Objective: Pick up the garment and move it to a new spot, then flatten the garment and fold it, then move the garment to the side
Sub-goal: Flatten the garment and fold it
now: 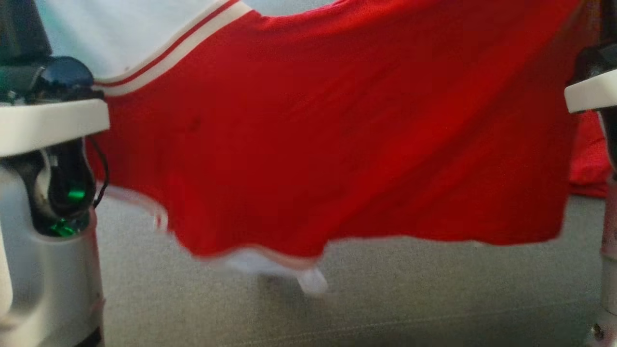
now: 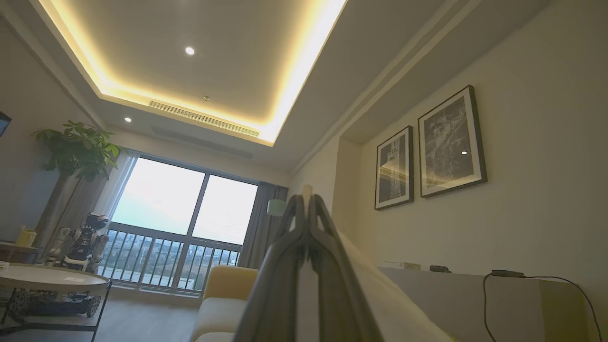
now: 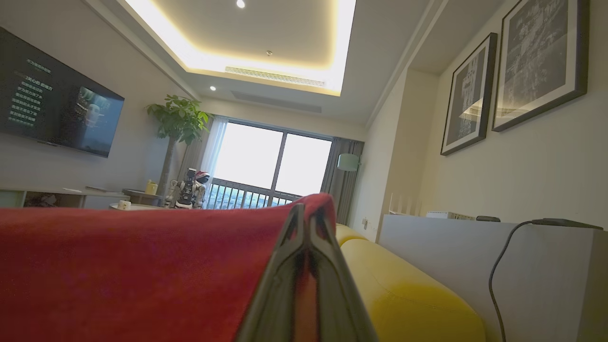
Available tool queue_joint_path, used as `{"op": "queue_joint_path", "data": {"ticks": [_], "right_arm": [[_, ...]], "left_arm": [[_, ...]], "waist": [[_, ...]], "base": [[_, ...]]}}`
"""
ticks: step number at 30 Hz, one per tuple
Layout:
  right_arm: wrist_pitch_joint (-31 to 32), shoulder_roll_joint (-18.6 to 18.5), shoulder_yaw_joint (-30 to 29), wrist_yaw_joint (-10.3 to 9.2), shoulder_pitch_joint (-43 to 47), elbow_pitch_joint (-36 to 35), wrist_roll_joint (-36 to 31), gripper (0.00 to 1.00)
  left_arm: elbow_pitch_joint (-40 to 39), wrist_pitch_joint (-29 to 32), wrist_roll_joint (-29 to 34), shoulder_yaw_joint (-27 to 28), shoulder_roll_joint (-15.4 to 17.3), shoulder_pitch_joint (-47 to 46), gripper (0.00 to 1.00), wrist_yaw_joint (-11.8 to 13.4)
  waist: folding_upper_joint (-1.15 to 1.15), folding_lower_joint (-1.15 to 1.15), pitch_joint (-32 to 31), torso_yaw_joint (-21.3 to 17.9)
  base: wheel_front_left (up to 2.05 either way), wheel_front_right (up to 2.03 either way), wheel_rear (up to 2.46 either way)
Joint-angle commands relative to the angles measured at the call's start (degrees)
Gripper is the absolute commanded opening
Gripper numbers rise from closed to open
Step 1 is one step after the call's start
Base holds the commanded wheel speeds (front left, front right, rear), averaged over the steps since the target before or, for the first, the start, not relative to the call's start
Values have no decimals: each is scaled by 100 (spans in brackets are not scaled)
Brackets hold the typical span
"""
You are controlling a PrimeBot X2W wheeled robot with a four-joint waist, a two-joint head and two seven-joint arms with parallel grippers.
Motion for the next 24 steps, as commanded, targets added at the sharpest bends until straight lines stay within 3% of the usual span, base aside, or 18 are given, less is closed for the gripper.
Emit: {"op": "queue_joint_path", "data": {"ticks": [1,7,14,18,24], "right_arm": [[112,90,40,-1,-109,-274,-47,0],[779,291,73,-1,-469,-103,34,0],[1008,255,410,-1,-2599,1074,210,0],[496,130,733,-1,-4184,2258,20,0],[-928,177,252,-1,-6035,3725,-571,0]], "left_arm": [[-157,91,-63,234,139,-359,0,44],[260,467,-146,244,292,-1101,0,68],[1738,794,14,6,667,-3483,0,-163],[2945,498,385,-283,829,-5067,0,-374],[4456,-854,1029,-417,750,-7056,0,-52]], "waist": [[0,1,58,-11],[0,1,595,-51],[0,1,2289,-55],[0,1,3100,-94],[0,1,3917,41]], "base": [[0,0,0],[0,0,0],[0,0,0],[0,0,0],[0,0,0]]}}
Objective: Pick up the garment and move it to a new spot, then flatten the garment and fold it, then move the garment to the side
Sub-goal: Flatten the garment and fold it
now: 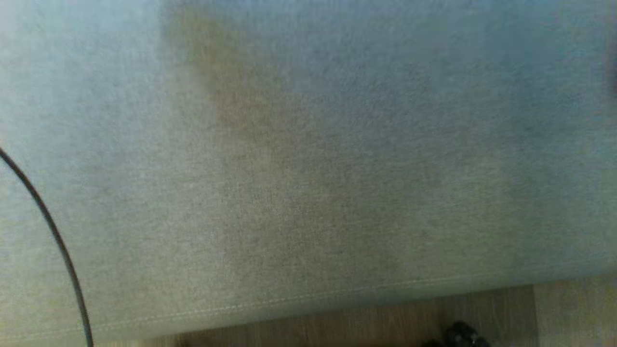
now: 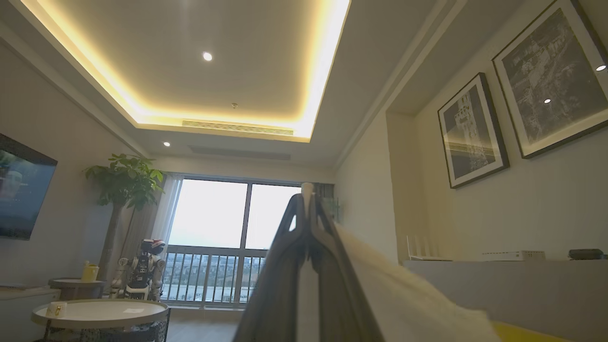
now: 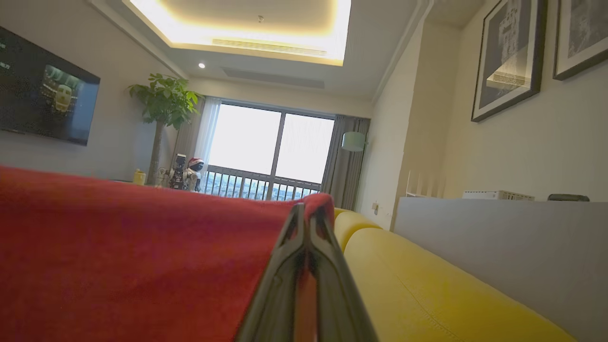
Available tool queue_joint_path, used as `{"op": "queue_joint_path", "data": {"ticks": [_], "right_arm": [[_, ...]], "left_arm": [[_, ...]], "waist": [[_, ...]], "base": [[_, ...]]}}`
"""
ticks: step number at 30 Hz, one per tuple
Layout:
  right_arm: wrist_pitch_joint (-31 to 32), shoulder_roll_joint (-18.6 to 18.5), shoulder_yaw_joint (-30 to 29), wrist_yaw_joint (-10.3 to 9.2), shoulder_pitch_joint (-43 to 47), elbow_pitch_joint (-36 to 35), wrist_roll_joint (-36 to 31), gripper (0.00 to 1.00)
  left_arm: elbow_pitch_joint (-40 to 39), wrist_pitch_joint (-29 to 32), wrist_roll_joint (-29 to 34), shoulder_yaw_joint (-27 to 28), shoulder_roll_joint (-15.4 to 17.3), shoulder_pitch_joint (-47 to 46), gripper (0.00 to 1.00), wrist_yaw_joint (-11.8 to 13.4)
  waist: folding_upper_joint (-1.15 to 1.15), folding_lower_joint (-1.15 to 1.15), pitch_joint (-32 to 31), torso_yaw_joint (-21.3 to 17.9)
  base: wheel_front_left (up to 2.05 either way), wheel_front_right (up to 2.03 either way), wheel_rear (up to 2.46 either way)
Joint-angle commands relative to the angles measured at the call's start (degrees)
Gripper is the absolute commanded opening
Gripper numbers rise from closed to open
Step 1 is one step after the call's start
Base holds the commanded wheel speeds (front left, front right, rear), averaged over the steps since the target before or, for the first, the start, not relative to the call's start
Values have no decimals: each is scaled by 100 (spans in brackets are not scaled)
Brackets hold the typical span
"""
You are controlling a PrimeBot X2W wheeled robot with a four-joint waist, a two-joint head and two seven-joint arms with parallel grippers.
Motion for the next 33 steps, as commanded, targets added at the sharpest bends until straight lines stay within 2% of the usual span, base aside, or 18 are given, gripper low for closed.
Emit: {"op": "queue_joint_path", "data": {"ticks": [1,3,8,12,16,23,33], "right_arm": [[-351,140,-134,-2,-365,15,-106,0],[-759,243,-360,-2,-604,335,-237,0],[-850,308,-409,-2,-328,773,-161,0],[-856,240,72,-2,262,1163,16,0],[-857,177,605,-2,939,1680,501,0],[-724,82,1639,-2,2019,2484,1523,0],[-264,-379,2716,-2,3129,2537,2635,0]], "left_arm": [[-43,-128,165,-13,230,-427,0,56],[-158,-199,397,-48,172,-723,0,63],[-483,-204,491,-98,-17,-243,0,-167],[-536,-205,545,-272,-168,546,0,-441],[-665,-205,633,-506,-214,1545,0,-592],[-1150,-206,845,-706,52,3456,0,-684],[-1191,-206,1137,-1600,874,5309,0,-755]], "waist": [[0,-4,743,100],[0,-4,899,155],[0,-4,1002,287],[0,-4,989,442],[0,-4,806,550],[0,-4,110,603],[0,-4,-833,681]], "base": [[0,0,0],[0,0,0],[0,0,0],[0,0,0],[0,0,0],[0,0,0],[0,0,0]]}}
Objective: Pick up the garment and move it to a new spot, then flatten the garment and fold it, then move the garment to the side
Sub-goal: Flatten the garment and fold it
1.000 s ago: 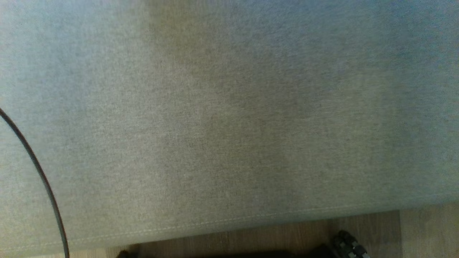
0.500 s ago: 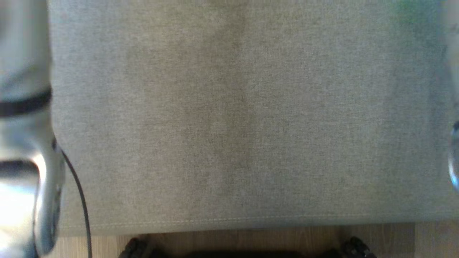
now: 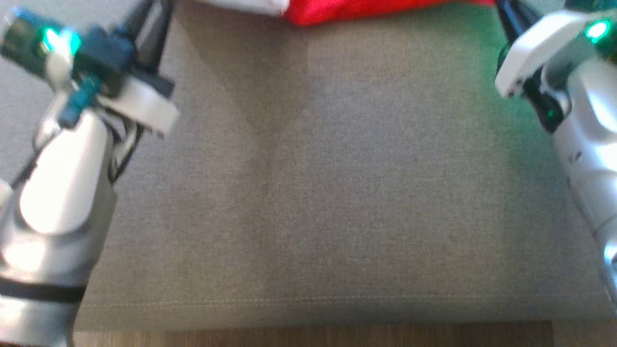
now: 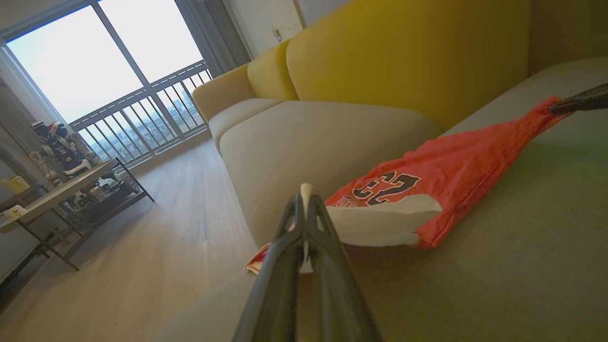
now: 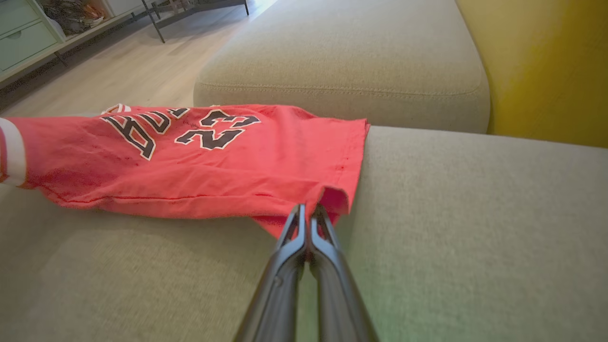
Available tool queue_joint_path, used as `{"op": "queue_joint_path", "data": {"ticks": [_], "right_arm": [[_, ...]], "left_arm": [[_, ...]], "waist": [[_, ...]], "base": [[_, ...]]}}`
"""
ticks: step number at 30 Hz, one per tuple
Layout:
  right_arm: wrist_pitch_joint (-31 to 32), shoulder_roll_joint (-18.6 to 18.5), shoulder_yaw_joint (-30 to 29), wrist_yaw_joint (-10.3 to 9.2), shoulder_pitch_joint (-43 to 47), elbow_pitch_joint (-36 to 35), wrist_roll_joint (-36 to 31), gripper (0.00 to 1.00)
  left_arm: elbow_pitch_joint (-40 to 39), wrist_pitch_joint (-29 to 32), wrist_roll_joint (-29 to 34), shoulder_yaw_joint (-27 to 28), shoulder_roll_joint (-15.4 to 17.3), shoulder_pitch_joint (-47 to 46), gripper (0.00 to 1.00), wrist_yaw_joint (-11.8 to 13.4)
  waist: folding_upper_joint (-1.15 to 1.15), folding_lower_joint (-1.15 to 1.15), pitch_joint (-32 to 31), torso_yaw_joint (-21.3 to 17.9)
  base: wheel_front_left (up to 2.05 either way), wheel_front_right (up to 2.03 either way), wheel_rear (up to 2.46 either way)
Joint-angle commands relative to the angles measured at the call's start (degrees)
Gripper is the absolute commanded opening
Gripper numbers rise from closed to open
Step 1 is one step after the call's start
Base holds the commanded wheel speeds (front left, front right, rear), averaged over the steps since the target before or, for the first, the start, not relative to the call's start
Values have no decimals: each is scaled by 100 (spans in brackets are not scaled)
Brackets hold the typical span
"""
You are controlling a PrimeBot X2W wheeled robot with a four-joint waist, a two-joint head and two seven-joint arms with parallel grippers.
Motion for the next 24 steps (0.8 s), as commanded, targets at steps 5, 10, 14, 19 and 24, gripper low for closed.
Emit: {"op": "queue_joint_path", "data": {"ticks": [5,10,14,19,24], "right_arm": [[251,-211,538,-2,557,-245,479,0],[578,-343,954,-2,966,-293,831,0],[925,-407,1308,-2,1294,-452,1156,0],[1364,-522,1667,-2,1616,-670,1516,0],[1542,-777,1964,-2,1840,-935,1847,0]], "left_arm": [[-157,-6,64,-287,684,478,0,3],[-14,-6,-96,-688,937,939,0,2],[124,-6,-210,-971,1147,1256,0,2],[290,-6,-223,-1232,1344,1503,0,2],[398,-6,-288,-1362,1550,1806,0,2]], "waist": [[0,1,-598,52],[0,1,-925,8],[0,1,-1168,-60],[0,1,-1412,-130],[0,1,-1670,-198]], "base": [[0,0,0],[0,0,0],[0,0,0],[0,0,0],[0,0,0]]}}
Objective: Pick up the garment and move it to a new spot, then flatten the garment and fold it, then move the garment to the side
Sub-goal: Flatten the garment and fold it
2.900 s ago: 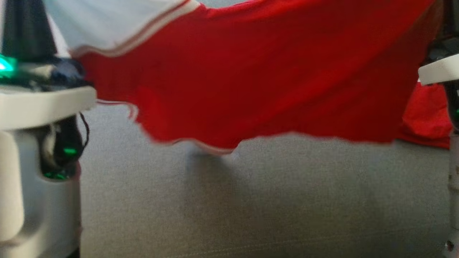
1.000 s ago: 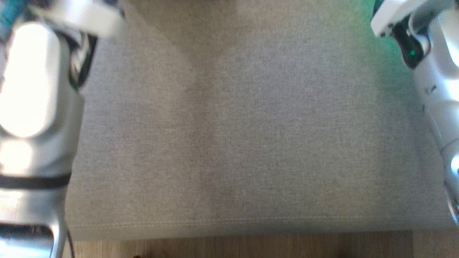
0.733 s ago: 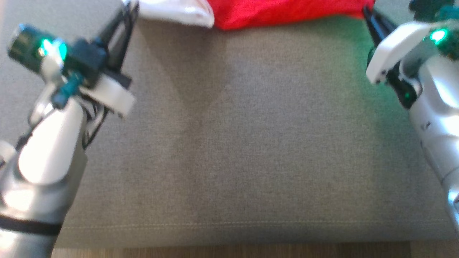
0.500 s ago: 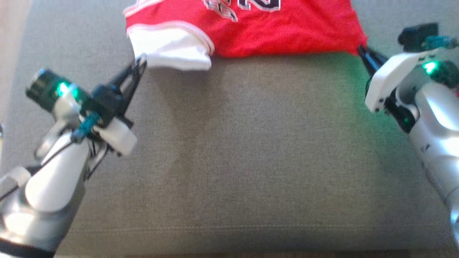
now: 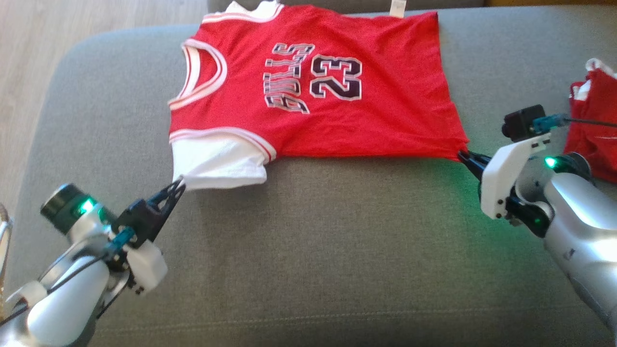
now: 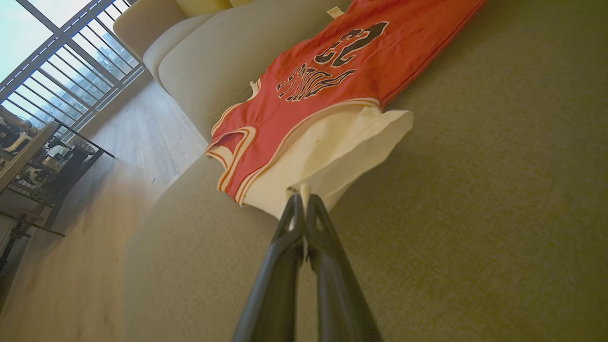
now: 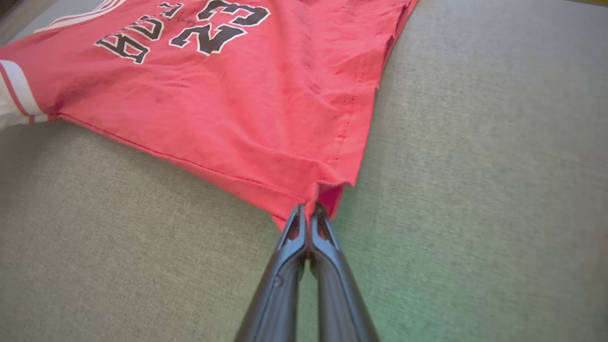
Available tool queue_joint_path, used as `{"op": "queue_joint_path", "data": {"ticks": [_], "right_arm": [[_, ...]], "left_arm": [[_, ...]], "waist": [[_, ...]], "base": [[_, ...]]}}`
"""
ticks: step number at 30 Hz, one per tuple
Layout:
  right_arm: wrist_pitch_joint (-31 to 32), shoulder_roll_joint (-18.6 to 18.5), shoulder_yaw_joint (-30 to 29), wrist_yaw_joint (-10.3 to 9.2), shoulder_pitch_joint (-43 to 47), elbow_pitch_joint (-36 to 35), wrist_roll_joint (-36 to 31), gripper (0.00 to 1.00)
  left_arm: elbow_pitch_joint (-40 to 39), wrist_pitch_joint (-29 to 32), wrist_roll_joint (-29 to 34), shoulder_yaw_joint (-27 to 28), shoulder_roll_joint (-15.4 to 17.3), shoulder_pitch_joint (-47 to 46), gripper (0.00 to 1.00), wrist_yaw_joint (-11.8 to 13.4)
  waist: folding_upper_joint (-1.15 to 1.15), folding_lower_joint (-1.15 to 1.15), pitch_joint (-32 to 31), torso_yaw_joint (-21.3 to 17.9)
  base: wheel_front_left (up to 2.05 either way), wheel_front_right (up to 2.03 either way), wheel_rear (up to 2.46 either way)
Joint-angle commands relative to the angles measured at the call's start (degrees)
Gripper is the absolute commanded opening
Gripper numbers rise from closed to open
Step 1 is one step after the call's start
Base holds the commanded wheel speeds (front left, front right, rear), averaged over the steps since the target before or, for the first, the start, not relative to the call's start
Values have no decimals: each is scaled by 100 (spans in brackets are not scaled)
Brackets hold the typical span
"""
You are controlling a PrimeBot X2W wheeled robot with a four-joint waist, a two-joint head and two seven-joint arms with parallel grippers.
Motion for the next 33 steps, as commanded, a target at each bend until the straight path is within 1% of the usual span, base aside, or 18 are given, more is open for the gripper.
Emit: {"op": "queue_joint_path", "data": {"ticks": [1,5,8,11,17,24,30,33], "right_arm": [[-7,-146,52,-2,24,-114,47,0],[-22,-289,193,-2,133,-165,209,0],[34,-354,349,-2,247,-237,322,0],[113,-456,544,-2,363,-340,418,0],[325,-752,1017,-2,590,-612,591,0],[991,-1021,1369,-2,754,-971,1093,0],[1625,-1309,1606,-2,820,-1308,1445,0],[1826,-1427,1669,-2,837,-1409,1537,0]], "left_arm": [[-110,-24,-75,243,304,-151,0,9],[-218,66,-175,241,421,67,0,20],[-372,187,-278,121,538,288,0,16],[-683,424,-370,-264,767,497,0,11],[-1580,935,-1121,-1005,1318,738,0,9],[-2230,1407,-1858,-1509,1924,760,0,9],[-2687,1716,-2383,-1887,2275,741,0,8],[-2828,1839,-2571,-2038,2420,716,0,8]], "waist": [[0,1,-90,-37],[0,1,-233,-49],[0,1,-350,-55],[0,1,-471,-61],[0,1,-674,-35],[0,1,-840,-44],[0,1,-926,-84],[0,1,-960,-107]], "base": [[0,0,0],[0,0,0],[0,0,0],[0,0,0],[0,0,0],[0,0,0],[0,0,0],[0,0,0]]}}
